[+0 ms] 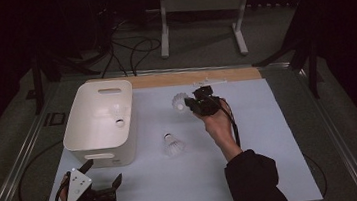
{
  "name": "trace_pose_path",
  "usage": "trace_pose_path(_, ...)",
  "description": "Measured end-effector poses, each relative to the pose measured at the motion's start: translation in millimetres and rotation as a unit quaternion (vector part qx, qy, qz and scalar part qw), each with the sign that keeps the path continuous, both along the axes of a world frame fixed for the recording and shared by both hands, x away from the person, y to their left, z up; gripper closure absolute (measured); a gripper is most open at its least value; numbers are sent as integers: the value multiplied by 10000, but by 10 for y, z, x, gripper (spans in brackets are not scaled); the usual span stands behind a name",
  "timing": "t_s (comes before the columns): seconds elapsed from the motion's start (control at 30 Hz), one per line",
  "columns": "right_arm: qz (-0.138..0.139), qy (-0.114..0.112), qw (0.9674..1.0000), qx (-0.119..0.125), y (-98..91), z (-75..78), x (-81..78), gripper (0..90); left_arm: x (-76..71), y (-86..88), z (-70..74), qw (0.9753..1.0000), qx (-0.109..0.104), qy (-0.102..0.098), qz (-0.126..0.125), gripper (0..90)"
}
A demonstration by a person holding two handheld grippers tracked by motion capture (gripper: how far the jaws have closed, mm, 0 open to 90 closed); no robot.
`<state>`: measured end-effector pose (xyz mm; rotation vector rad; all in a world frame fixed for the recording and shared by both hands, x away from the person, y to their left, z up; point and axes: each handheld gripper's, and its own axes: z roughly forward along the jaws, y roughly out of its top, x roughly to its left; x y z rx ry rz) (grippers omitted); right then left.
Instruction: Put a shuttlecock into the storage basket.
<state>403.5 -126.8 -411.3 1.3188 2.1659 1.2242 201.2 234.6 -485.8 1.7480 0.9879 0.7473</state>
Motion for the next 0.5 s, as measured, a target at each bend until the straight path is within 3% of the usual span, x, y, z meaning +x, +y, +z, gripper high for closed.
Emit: trace_pose_path(0.5, 58, -53, 10000, -59, 80, 77, -1, 893, 0, 7, 1, 10000, -47, 0, -6, 3)
